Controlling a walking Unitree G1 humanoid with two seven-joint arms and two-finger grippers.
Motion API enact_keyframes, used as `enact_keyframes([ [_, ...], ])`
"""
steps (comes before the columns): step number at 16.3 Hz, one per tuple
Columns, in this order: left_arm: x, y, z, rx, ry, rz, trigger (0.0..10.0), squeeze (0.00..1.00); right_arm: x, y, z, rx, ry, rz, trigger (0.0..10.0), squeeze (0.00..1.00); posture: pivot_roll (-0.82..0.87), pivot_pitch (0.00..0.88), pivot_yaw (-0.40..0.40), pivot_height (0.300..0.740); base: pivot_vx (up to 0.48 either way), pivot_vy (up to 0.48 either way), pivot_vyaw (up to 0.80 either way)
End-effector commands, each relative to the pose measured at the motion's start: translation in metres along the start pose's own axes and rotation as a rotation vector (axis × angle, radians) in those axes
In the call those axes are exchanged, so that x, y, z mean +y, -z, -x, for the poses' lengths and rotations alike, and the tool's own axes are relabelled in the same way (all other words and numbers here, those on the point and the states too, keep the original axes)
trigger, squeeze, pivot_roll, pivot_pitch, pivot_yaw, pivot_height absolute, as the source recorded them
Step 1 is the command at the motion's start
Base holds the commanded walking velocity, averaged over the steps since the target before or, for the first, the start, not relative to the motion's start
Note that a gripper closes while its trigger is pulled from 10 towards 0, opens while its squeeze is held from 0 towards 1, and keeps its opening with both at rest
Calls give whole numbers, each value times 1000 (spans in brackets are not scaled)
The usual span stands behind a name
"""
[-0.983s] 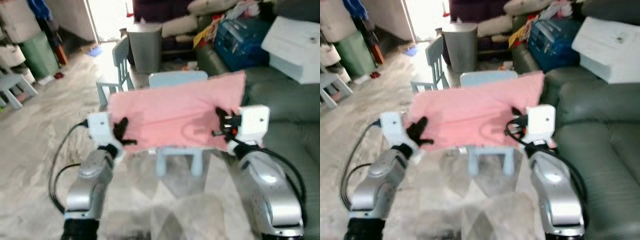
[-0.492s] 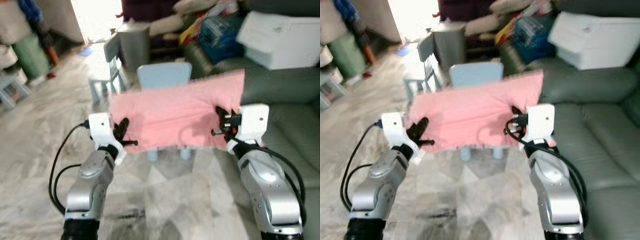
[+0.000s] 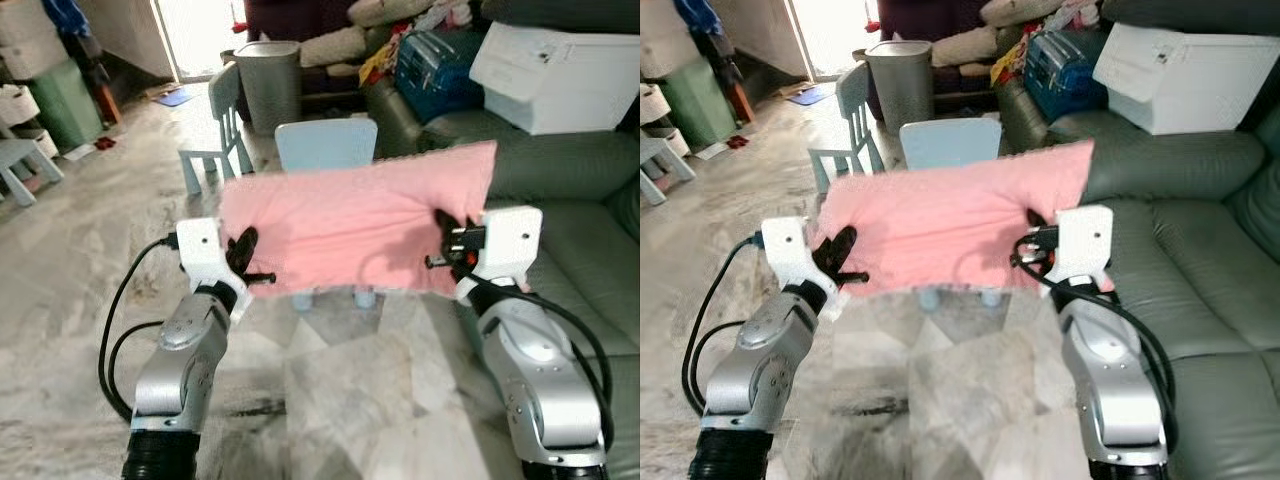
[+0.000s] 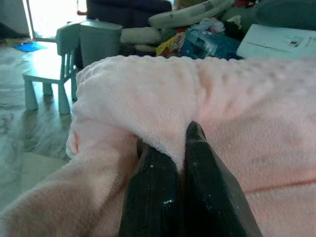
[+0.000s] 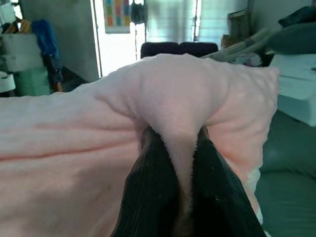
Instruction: Move the pillow to the sofa
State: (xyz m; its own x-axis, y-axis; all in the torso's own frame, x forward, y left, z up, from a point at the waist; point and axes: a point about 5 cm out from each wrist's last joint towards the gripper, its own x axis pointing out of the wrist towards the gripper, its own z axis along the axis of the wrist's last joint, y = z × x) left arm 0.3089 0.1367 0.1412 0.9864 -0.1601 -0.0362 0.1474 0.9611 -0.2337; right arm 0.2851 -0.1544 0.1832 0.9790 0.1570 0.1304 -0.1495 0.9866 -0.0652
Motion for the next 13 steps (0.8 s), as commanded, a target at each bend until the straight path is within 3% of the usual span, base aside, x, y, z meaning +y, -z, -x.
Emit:
enact_keyframes([
  [1,12,-5,0,-20,-51,-21,10000,0,-4,-8,-2,-38,25,10,10000,0,-149,0,62,740,0,0,0],
  [3,9,-4,0,-21,-47,-12,10000,0,-5,-7,-2,-23,31,-3,10000,0,-151,0,61,740,0,0,-266],
  [7,8,-5,-1,-33,-48,-36,10000,0,-7,-7,-3,-17,34,-2,10000,0,-158,0,61,740,0,0,-800],
  [9,14,-13,-3,-115,-60,-194,10000,0,-7,-8,-3,-17,33,1,10000,0,-161,0,58,740,0,0,-800],
  [10,16,-14,-4,-122,-67,-226,10000,0,-8,-8,-3,-18,34,2,10000,0,-159,0,57,740,0,0,-800],
  [13,20,-12,-4,-96,-75,-132,10000,0,-7,-8,-4,-19,33,1,10000,0,-159,0,56,740,0,0,-800],
])
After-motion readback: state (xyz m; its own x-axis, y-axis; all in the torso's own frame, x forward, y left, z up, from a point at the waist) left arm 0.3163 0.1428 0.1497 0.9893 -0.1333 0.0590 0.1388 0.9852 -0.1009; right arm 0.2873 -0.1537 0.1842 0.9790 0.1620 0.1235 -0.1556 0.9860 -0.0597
